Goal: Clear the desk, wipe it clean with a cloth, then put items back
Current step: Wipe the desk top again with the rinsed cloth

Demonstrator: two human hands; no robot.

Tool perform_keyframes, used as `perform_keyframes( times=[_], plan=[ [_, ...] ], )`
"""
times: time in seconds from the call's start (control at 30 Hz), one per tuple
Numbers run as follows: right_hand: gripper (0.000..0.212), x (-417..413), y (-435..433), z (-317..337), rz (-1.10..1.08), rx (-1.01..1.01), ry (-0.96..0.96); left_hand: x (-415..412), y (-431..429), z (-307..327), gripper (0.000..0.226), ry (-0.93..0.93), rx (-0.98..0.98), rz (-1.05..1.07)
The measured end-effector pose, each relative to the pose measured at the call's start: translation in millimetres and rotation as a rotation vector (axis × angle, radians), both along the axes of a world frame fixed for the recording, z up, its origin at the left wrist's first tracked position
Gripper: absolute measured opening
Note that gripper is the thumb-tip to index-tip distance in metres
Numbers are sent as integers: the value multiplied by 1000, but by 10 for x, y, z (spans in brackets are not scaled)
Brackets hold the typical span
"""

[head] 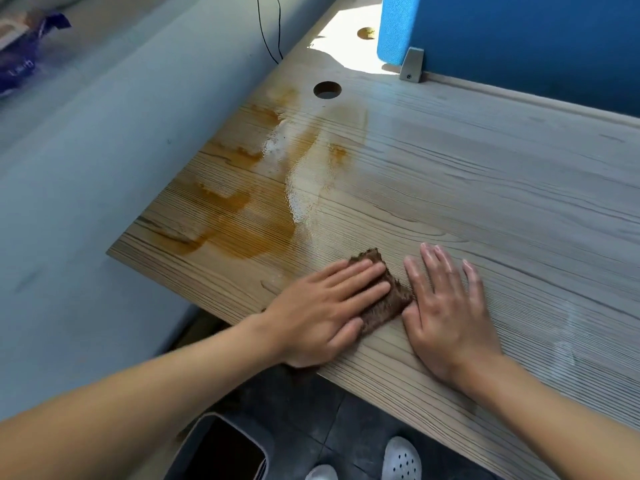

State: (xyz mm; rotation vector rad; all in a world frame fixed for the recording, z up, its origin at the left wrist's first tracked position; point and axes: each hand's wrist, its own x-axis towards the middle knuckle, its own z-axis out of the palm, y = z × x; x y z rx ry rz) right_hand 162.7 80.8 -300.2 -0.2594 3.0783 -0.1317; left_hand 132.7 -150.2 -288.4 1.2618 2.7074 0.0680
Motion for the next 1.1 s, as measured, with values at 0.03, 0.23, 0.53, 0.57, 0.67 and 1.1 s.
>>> perform_keyframes(
  times=[0.03, 0.23, 0.53, 0.57, 0.67, 1.1],
  plan=[
    [64, -6, 3, -1, 0, -8, 2, -170, -9, -12, 62, 26, -6, 69],
    [63, -4, 5, 8, -1, -21, -19, -439, 64, -17, 66, 46, 13, 449],
    [53, -186, -36, 89, 3, -42, 18, -504, -87, 7, 63, -7, 40, 328],
    [50, -308, -55, 119, -3, -59, 42, -676, -82, 4, 64, 2, 37, 446],
    [64, -649, -112, 110, -22, -85, 19, -770, -29, -45, 67, 17, 35, 539],
    [65, -749, -110, -44, -25, -59, -6, -1196, -102, -41, 63, 20, 43, 563]
  ],
)
